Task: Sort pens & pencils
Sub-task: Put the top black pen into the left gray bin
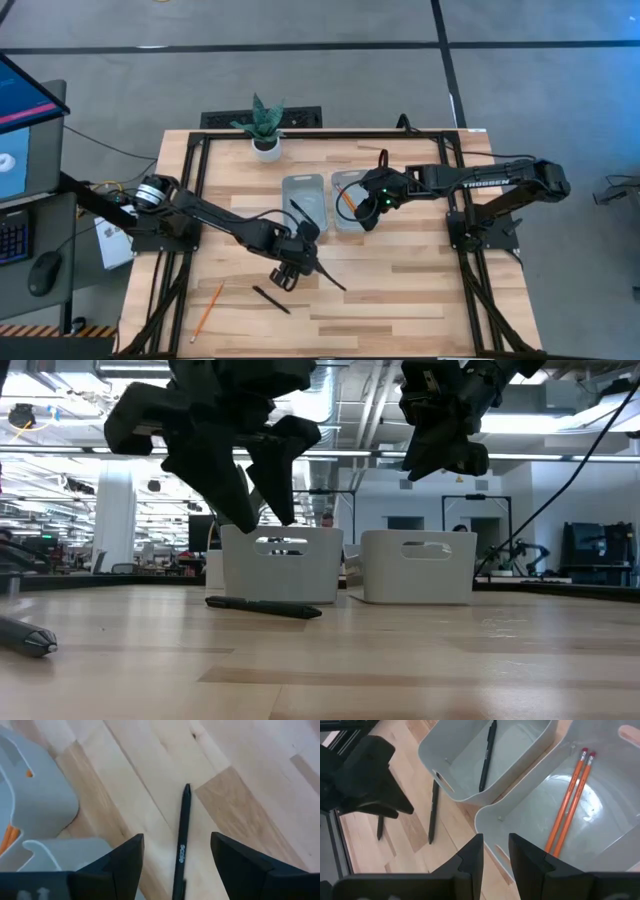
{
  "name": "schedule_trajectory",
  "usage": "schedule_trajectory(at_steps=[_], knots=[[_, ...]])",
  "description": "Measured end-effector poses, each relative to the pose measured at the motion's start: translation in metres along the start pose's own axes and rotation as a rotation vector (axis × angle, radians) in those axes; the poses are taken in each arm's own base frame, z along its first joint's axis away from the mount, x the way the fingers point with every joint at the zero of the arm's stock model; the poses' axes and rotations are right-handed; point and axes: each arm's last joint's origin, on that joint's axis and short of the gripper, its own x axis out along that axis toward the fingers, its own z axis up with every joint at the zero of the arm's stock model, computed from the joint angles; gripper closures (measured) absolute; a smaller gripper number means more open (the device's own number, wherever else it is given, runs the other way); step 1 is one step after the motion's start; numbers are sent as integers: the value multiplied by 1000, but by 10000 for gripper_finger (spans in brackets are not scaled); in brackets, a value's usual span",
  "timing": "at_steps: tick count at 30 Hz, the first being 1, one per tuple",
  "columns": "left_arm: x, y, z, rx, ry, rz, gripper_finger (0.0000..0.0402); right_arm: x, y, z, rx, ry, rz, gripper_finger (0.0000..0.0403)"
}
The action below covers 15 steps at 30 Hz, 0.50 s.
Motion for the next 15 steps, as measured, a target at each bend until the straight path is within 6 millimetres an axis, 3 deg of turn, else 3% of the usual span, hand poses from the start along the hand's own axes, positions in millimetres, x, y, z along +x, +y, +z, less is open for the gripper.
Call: schedule_trajectory(at_steps=[10, 15], knots=[[2, 2, -2, -20, 10, 2, 180, 0, 0, 0, 0, -4, 2, 290], [18, -2, -3, 47, 73, 41, 180, 0, 0, 1, -1, -6, 3, 290]])
